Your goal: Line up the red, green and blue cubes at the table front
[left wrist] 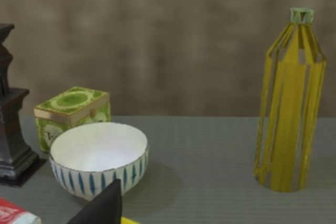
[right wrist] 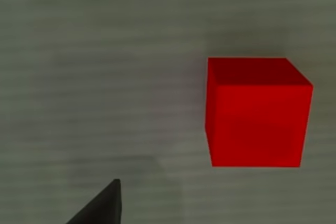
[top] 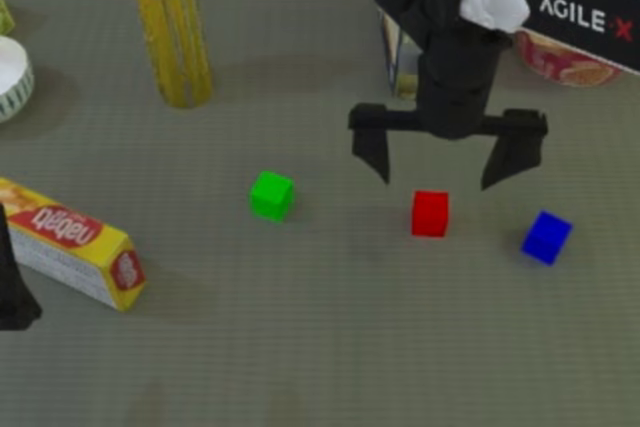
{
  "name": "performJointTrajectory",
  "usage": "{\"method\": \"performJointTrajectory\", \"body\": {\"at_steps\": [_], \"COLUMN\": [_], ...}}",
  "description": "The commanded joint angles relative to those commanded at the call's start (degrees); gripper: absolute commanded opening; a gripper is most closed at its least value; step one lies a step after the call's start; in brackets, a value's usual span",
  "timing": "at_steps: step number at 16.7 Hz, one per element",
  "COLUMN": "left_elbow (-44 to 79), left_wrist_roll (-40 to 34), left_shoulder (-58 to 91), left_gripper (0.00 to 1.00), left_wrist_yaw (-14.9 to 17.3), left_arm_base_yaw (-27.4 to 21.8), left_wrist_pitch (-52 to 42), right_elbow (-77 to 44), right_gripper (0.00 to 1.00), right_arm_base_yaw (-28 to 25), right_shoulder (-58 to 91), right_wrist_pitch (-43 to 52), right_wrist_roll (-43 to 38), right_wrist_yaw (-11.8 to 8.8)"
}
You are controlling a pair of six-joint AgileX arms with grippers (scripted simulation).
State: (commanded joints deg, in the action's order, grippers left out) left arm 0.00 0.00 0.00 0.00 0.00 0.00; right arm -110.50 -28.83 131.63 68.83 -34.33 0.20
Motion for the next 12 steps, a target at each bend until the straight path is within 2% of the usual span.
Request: {"method": "performJointTrajectory", "body": {"at_steps": [8, 12], "left_elbow": [0.0, 0.0], "left_wrist_roll": [0.0, 0.0], "left_shoulder": [0.0, 0.0], "left_gripper": [1.0, 1.0], "left_wrist_yaw": [0.0, 0.0], "left_arm_base_yaw": [0.0, 0.0], "left_wrist_pitch": [0.0, 0.0], "right_elbow": [9.5, 10.4], "right_gripper": [1.0, 1.0], "right_arm_base_yaw": [-0.3, -0.4], "right_shoulder": [5.4, 6.0], "right_wrist_pitch": [-15.2, -16.3], "right_wrist_roll": [-0.2, -0.2], "right_wrist_yaw": [0.1, 0.1]}}
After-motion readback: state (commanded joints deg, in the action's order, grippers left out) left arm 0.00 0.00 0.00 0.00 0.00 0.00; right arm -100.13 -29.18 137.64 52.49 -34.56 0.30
